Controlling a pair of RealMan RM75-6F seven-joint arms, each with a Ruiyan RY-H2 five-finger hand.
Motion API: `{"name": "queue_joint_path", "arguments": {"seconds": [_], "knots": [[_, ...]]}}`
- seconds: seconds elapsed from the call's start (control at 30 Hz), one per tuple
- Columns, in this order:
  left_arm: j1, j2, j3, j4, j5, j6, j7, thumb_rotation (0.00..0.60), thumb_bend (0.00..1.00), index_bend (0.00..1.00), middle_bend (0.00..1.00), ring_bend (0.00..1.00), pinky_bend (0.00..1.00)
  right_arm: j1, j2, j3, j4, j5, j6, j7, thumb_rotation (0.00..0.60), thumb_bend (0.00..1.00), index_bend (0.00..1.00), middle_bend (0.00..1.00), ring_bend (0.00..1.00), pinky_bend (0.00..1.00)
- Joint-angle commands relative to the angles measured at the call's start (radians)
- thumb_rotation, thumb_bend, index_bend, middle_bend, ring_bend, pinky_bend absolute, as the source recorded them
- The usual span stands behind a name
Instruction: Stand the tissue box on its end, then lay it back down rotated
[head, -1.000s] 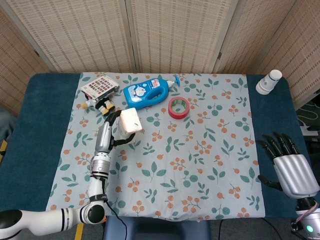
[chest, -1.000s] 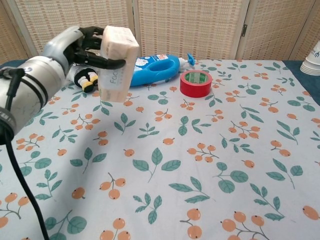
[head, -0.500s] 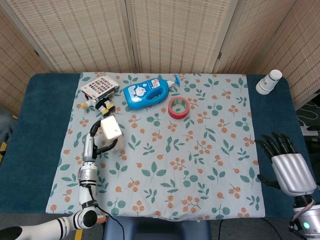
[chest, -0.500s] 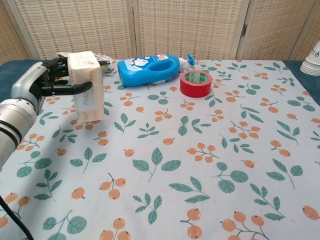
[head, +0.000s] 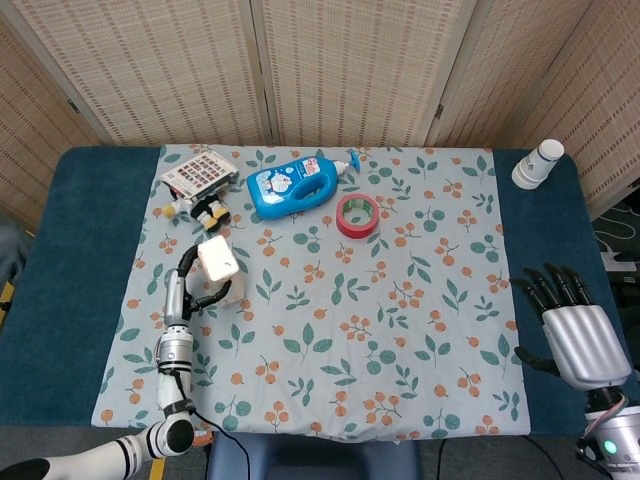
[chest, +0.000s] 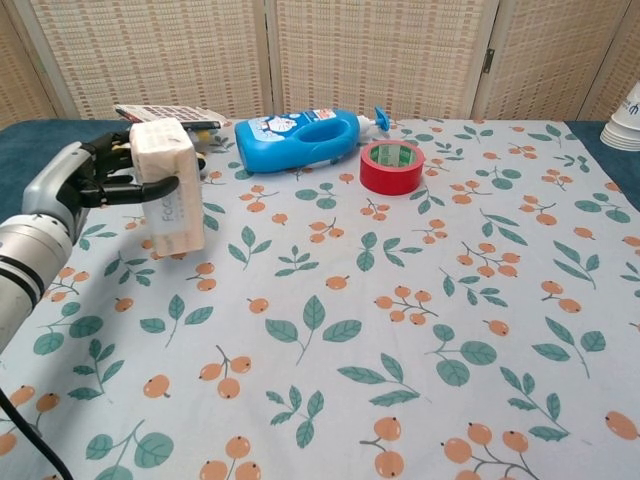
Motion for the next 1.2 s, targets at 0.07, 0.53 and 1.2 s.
{"name": "queue_joint_path", "arguments": {"seconds": [0.07, 0.53, 1.2], "knots": [[0.005, -0.021, 0.009, 0.042, 0.012, -0.022, -0.024, 0.600, 0.22, 0.24, 0.30, 0.08, 0.11, 0.004, -0.006, 0.000, 0.003, 0.006, -0.004, -0.008, 0.600, 0.11, 0.17, 0.11, 0.00, 0.07], [0.024, -0.016, 0.041, 0.092, 0.090, -0.060, -0.101, 0.600, 0.16, 0.00, 0.03, 0.00, 0.10, 0.017, -0.018, 0.002, 0.011, 0.034, -0.016, -0.022, 0.600, 0.11, 0.17, 0.11, 0.00, 0.07], [0.070, 0.096, 0.031, -0.037, 0.128, -0.016, -0.029, 0.600, 0.12, 0.00, 0.00, 0.00, 0.09, 0.024, -0.020, -0.003, 0.004, 0.024, -0.019, -0.027, 0.600, 0.12, 0.17, 0.11, 0.00, 0.07]]}}
